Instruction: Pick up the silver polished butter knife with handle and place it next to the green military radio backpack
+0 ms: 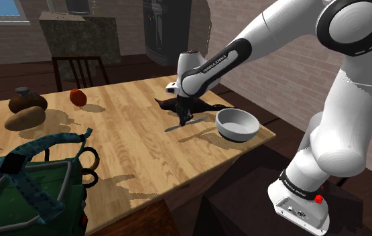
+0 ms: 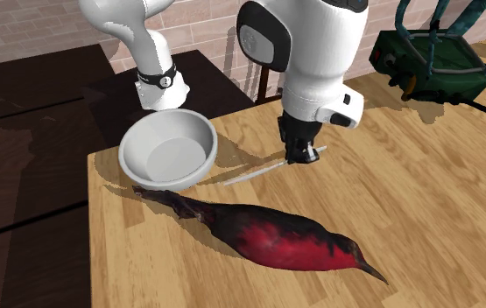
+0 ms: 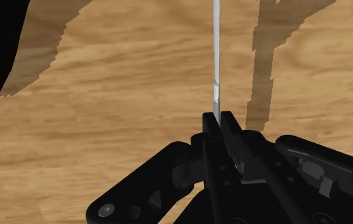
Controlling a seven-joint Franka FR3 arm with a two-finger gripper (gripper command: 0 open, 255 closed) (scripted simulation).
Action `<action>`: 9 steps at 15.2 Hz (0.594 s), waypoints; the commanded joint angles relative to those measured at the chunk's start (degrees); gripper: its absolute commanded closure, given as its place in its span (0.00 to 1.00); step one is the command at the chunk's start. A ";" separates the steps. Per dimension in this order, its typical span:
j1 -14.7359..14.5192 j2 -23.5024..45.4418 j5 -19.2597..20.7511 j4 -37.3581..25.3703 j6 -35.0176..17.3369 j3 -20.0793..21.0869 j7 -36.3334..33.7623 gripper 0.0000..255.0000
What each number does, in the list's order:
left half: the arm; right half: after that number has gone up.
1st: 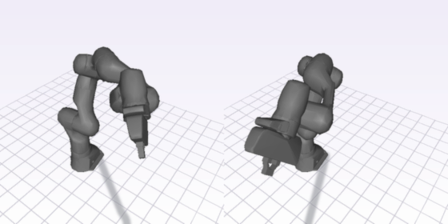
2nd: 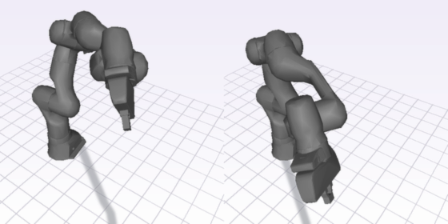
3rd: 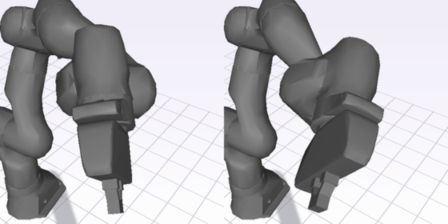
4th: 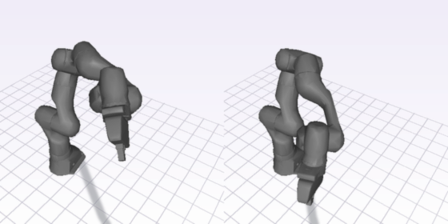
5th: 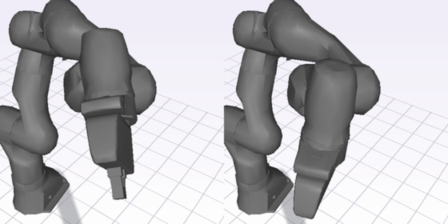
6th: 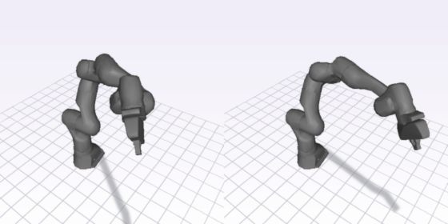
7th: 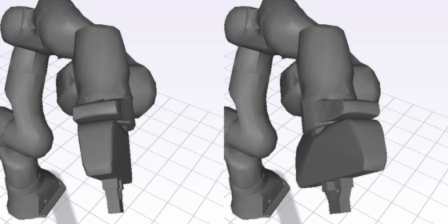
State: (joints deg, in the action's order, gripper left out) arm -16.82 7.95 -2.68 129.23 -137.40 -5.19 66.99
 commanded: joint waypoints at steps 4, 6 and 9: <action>-0.08 -2.55 0.48 -1.13 3.68 -0.07 -0.44 1.00; -0.09 -3.51 0.65 -1.64 5.16 -0.09 -0.58 1.00; -0.11 -4.88 0.88 -2.51 7.38 -0.12 -0.77 1.00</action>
State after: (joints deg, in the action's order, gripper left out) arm -16.96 3.60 -1.88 127.02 -130.87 -5.26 66.21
